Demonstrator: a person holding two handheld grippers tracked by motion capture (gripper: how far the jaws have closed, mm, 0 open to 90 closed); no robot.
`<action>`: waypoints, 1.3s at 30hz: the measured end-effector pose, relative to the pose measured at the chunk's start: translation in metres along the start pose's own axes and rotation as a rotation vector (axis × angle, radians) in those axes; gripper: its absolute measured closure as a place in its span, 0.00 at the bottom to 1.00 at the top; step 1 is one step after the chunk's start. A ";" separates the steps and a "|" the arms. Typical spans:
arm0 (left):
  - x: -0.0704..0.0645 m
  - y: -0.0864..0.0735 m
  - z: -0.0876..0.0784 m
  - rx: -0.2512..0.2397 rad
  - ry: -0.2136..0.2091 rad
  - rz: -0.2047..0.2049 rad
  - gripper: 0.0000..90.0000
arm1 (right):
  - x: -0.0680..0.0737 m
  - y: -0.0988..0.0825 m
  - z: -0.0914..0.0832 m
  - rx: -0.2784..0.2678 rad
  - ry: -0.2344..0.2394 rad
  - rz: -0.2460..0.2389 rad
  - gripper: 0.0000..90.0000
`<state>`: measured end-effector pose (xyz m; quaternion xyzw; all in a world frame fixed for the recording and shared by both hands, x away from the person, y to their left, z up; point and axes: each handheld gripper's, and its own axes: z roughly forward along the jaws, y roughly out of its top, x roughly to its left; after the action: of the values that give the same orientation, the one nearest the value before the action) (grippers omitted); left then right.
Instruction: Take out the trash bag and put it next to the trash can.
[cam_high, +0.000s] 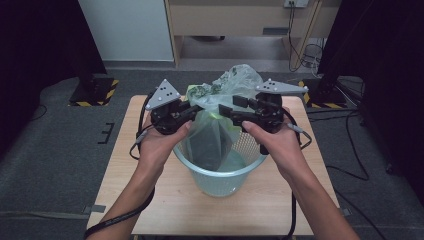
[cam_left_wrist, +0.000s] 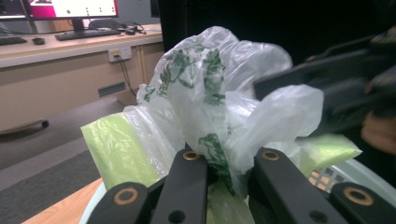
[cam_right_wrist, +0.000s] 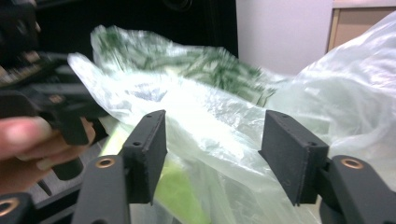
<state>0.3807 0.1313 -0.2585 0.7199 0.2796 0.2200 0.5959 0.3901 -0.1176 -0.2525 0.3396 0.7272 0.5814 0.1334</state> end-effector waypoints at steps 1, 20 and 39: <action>0.000 0.001 0.000 -0.003 -0.004 -0.002 0.96 | 0.001 -0.001 0.003 0.006 0.002 -0.005 0.42; -0.012 0.006 -0.003 -0.052 -0.109 -0.036 0.95 | 0.004 -0.010 0.023 0.011 0.135 -0.025 0.89; -0.020 -0.011 0.004 0.055 -0.062 0.074 0.63 | -0.002 -0.003 0.019 -0.022 0.149 -0.013 1.00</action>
<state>0.3670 0.1165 -0.2699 0.7525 0.2402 0.2117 0.5755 0.4014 -0.1044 -0.2616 0.2892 0.7307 0.6124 0.0862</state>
